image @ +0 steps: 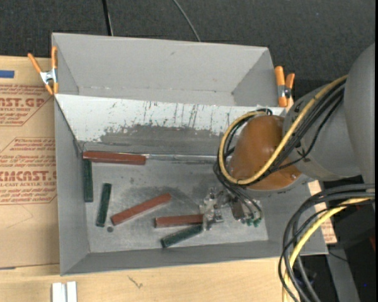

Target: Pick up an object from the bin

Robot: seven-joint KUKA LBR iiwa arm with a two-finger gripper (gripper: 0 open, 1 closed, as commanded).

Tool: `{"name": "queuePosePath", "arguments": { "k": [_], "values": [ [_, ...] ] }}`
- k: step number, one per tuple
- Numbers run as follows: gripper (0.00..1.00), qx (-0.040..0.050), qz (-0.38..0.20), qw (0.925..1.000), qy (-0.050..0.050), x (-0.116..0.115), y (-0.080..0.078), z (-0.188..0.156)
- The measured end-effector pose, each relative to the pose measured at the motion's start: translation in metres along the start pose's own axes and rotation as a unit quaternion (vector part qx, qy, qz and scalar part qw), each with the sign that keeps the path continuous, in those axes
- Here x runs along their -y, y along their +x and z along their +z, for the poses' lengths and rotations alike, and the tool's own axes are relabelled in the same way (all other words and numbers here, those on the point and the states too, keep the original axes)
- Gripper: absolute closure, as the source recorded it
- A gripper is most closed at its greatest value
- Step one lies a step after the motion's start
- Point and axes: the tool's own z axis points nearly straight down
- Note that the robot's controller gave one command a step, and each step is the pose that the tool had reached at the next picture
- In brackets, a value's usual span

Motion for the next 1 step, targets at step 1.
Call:
{"name": "queuePosePath", "arguments": {
  "k": [1],
  "values": [
    [1.0,-0.0043,0.046,0.999,-0.001,-0.0474,-0.0042,-0.1546]
  ]
}}
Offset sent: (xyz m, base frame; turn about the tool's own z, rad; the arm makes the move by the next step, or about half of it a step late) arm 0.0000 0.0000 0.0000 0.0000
